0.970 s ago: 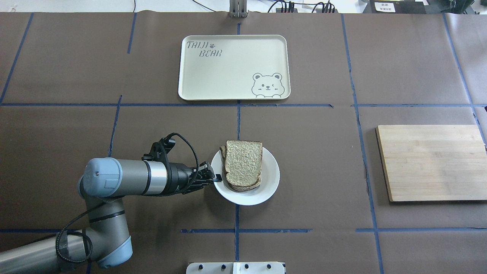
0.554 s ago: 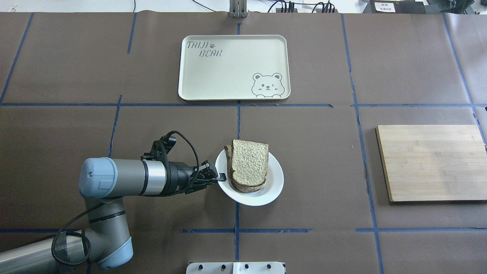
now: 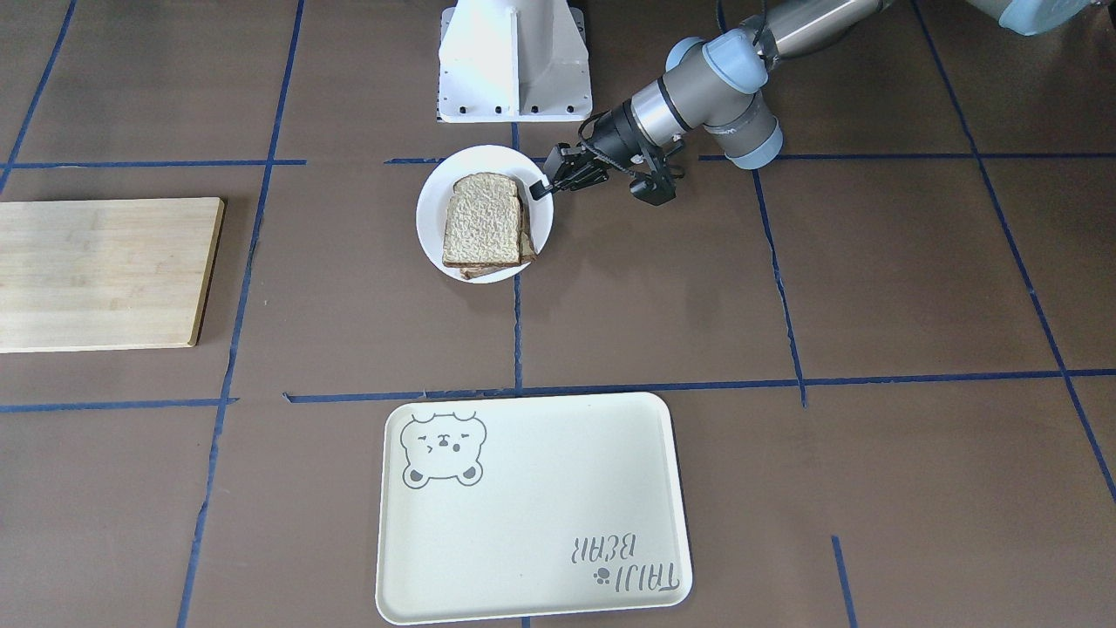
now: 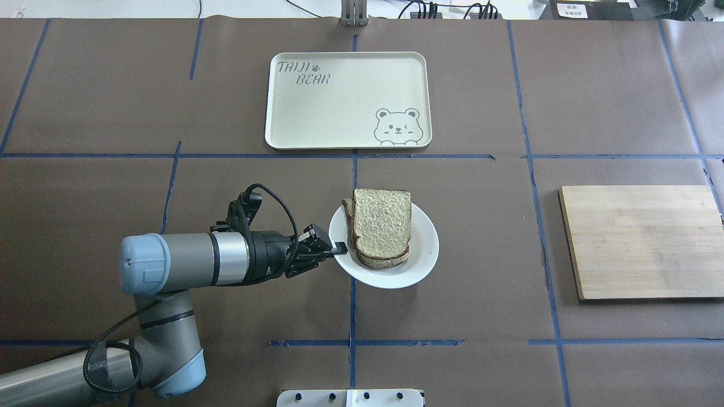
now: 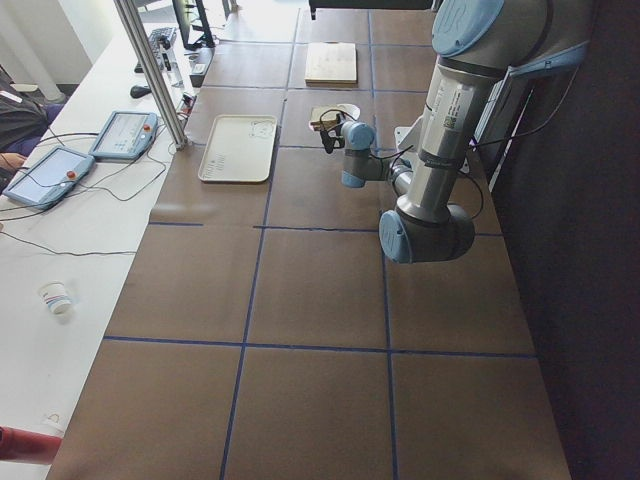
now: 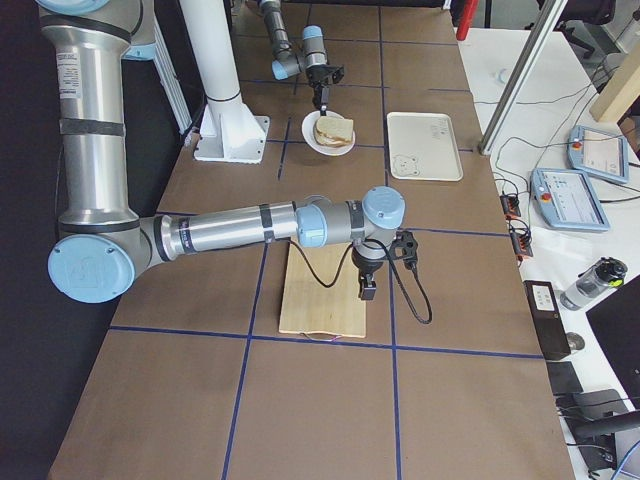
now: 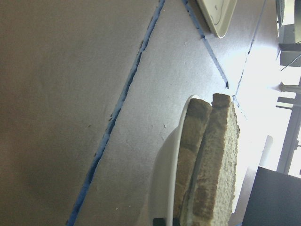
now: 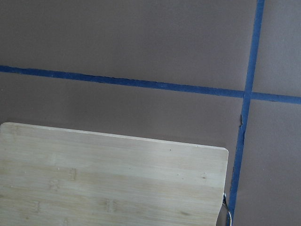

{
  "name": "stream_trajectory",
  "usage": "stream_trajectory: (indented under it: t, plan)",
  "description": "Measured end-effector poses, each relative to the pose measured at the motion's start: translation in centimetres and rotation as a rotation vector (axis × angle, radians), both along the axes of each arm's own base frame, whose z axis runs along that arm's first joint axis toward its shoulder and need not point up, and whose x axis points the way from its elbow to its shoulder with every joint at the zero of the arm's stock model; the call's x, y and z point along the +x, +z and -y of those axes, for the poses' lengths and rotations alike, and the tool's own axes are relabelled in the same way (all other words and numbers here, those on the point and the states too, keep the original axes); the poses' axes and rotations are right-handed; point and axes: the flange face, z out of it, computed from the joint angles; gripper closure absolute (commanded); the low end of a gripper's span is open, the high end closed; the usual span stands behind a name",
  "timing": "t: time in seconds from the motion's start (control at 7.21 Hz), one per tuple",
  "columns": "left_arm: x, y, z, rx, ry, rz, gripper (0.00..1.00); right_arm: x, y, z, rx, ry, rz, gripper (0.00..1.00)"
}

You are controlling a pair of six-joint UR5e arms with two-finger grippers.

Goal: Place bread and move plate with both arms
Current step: 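Slide the plate with the left gripper onto the white bear tray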

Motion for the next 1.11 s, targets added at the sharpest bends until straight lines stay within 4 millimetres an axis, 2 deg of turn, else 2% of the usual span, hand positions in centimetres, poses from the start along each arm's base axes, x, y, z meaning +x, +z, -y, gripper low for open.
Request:
stream_trajectory:
  t: [0.28,0.42,0.83,1.11]
  plan:
    - [0.1,-1.3,2.9,-0.069,-0.129,-0.044,1.00,0.1,0.0,0.0,0.002,0.002,0.000,0.00]
    - [0.6,-1.3,5.2,-0.108,-0.201,-0.044,1.00,0.1,0.0,0.0,0.002,0.004,0.000,0.00]
    - [1.3,-0.7,14.7,-0.200,-0.347,-0.007,1.00,0.2,-0.3,0.3,0.007,0.006,0.001,0.00]
    - [3.6,0.1,20.5,-0.241,-0.411,0.064,1.00,0.2,-0.5,0.4,0.011,0.007,0.002,0.00]
